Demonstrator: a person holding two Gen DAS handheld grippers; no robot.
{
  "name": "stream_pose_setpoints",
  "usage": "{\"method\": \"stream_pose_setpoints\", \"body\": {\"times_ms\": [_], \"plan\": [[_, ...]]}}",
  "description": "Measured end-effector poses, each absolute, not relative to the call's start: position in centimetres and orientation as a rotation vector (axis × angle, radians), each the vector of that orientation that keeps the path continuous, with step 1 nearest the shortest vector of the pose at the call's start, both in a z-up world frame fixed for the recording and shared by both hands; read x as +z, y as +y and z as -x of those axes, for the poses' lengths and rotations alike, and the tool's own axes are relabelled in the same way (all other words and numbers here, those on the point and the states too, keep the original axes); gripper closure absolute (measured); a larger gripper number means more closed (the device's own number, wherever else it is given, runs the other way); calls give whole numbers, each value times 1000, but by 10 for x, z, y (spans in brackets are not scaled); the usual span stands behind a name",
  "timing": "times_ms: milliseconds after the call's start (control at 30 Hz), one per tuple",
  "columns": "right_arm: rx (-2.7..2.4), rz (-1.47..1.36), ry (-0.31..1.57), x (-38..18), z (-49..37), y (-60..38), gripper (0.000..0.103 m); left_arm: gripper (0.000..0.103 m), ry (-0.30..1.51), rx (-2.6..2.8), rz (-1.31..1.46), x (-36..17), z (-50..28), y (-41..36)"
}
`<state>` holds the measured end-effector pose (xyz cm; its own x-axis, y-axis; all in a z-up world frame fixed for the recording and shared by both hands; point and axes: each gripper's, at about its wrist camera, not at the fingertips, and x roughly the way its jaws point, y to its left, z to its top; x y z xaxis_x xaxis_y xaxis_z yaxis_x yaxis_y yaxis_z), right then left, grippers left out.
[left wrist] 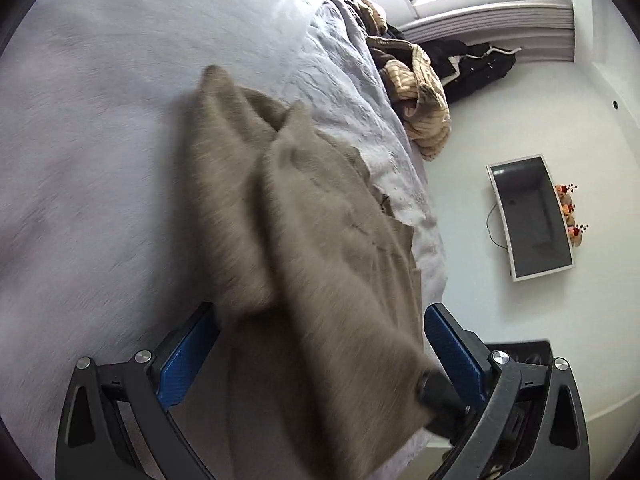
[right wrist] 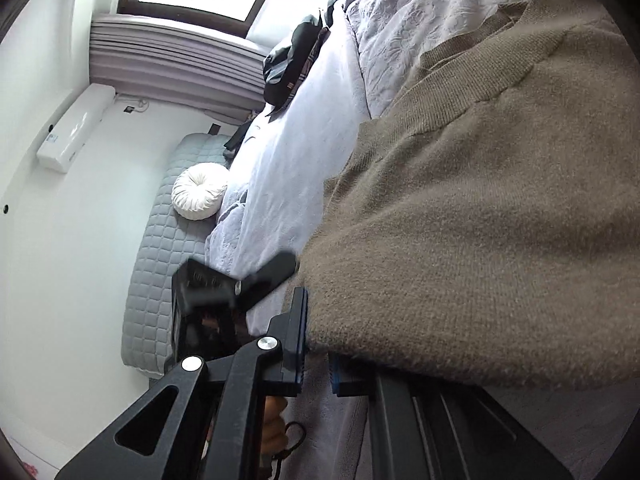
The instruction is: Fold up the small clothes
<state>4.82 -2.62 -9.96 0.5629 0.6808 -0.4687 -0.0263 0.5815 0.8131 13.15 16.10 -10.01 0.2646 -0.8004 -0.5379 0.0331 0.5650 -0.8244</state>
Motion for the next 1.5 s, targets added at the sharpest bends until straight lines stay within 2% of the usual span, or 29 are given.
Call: {"method": "stream_pose_setpoints", "body": {"times_ms": [200,433,500,533,567,600,633,667,867,1033,1167,1500], "plan": [[486,-829,935,-111,-44,-23,93,1,1217,-657,725,-96,-157,124],[552,-708,1109,-117,-24,-31,89,2,1227,-608,619,-99,-166,99],[543,-641,1131,-110,-17,-40,89,13,1212,-581,582,-98,-165,98],[529,-610,1126,-105,-15,-46,89,25,1212,-561,554,-98,-165,95],[503,-575,1108,-98,-14,-55,89,42,1211,-528,508,-98,-165,94],[481,-562,1090,-94,-11,-62,89,51,1210,-504,470,-98,-165,93],[439,-556,1061,-88,-14,-74,89,68,1210,-477,427,-98,-165,92],[400,-555,1041,-84,-17,-82,89,73,1206,-454,391,-98,-165,92],[174,-509,968,-81,-58,-122,89,75,1111,-435,336,-75,-154,93],[97,-392,1084,-121,-84,-126,90,75,1040,-438,265,-48,-148,76],[115,-369,1053,-121,-80,-127,90,75,988,-456,206,-24,-143,54],[174,-626,930,-106,-18,-212,90,75,878,-581,51,36,-121,-43]]}}
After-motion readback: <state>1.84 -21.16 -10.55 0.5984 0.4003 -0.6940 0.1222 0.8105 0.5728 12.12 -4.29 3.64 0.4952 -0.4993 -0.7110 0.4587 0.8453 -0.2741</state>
